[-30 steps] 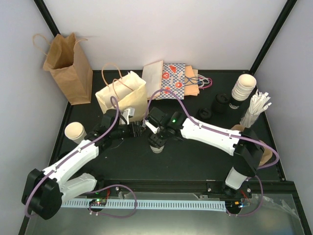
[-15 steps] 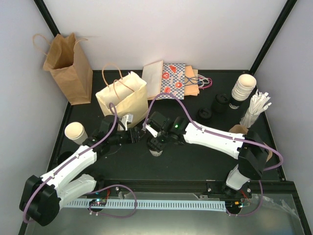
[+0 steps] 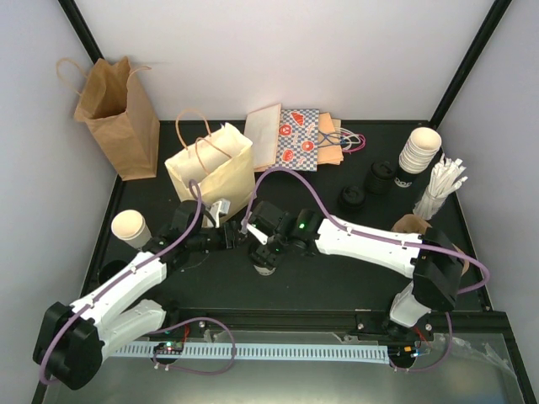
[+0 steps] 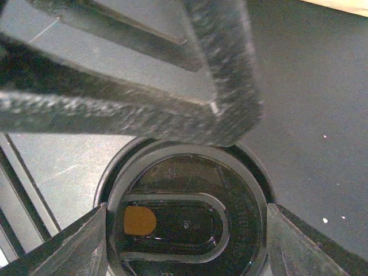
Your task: Pack the takeout coffee
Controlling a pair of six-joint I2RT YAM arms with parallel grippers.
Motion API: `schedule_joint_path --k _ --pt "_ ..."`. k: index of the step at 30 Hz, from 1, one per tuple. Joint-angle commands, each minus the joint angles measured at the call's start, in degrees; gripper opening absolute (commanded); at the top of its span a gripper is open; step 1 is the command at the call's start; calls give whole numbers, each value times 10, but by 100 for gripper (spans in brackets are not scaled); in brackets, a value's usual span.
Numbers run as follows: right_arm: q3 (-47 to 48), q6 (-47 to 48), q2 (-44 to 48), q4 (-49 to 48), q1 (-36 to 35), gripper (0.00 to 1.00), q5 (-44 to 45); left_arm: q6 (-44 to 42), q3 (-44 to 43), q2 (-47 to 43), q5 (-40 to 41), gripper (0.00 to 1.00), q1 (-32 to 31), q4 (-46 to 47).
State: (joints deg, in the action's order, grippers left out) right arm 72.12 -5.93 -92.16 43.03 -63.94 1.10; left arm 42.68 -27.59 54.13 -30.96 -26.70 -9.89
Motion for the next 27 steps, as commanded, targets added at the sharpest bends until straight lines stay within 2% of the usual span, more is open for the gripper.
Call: schedule_joint_path --k 1,12,16,23,27 --pt "-42 -19 -20 89 -26 69 -59 5 4 -19 -15 57 2 -9" --pt "-60 -19 -7 86 -40 69 -42 11 32 -33 -39 54 2 -11" --pt "-67 -18 -4 81 -40 69 -35 19 45 -32 -51 49 0 0" --pt "-65 -13 -10 77 -40 69 -31 26 65 -25 -51 47 -5 5" --pt "-64 -13 -13 74 -40 69 -31 27 68 -23 -55 42 -6 9"
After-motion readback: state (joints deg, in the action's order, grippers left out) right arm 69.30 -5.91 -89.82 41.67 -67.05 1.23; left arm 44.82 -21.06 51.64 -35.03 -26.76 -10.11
